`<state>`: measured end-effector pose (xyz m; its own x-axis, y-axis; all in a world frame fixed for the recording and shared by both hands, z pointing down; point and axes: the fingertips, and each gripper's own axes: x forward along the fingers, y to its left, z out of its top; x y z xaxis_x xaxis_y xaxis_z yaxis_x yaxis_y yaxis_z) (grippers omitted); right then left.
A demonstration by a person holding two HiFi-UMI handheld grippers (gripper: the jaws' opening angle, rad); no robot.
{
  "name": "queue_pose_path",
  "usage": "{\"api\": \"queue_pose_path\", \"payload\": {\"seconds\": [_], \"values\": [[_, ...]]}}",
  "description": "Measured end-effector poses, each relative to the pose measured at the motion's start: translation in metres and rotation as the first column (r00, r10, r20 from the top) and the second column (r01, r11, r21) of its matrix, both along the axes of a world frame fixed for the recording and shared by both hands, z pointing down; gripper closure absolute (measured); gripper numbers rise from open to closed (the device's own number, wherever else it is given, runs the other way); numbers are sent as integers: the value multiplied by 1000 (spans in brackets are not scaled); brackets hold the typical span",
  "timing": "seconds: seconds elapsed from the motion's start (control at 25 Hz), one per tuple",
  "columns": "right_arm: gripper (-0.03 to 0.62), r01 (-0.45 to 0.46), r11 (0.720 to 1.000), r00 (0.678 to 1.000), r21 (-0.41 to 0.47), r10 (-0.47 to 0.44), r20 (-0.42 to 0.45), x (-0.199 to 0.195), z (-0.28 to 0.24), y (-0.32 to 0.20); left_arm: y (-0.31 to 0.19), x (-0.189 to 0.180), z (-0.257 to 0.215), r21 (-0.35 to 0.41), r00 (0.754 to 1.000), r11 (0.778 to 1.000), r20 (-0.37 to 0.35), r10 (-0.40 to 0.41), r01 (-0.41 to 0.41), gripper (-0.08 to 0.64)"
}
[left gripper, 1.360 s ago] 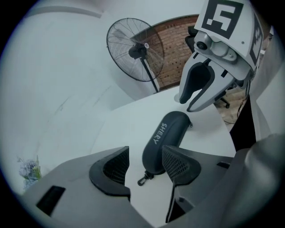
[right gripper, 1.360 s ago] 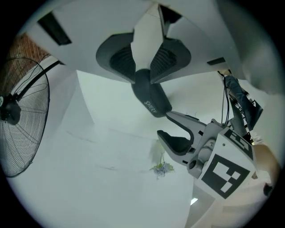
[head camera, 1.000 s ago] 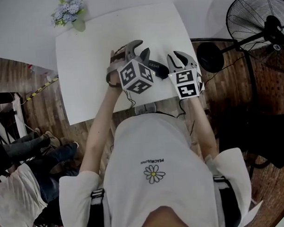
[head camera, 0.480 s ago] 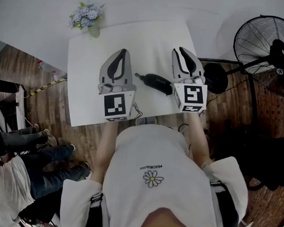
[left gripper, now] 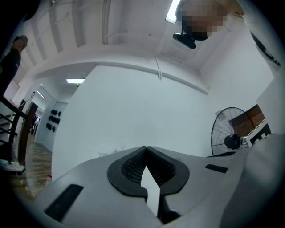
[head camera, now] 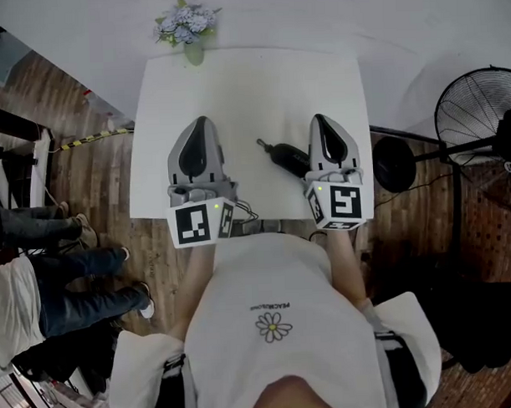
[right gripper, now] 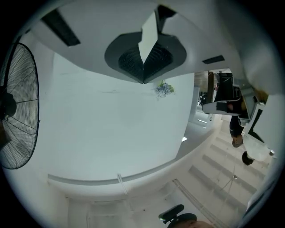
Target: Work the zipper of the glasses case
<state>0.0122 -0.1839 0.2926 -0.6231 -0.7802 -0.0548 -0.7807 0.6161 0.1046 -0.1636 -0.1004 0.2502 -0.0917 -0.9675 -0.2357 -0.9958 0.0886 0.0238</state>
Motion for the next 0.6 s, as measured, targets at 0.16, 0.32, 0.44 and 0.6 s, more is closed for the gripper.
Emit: {"api": "queue_pose_path", "payload": {"seconds": [0.16,0.32,0.44,0.6], "values": [[584,7,999,1000,-34,-8,-12,-4,13,5,4,-9,10,-27,999,999,9,-35,35,545],[584,7,999,1000,-33,-7,-23,-7,13,3,2,-12,11,-37,998,998,35,-52,53,545],[584,3,1000,1000,-26,-4,-27,-7,12,0,-1,-13,10,-38,997,998,46,-57,59,545],[584,-4,1000,999,-24,3,-34,-5,12,-4,-4,-15,9,-38,997,997,48,-63,65,545]]}}
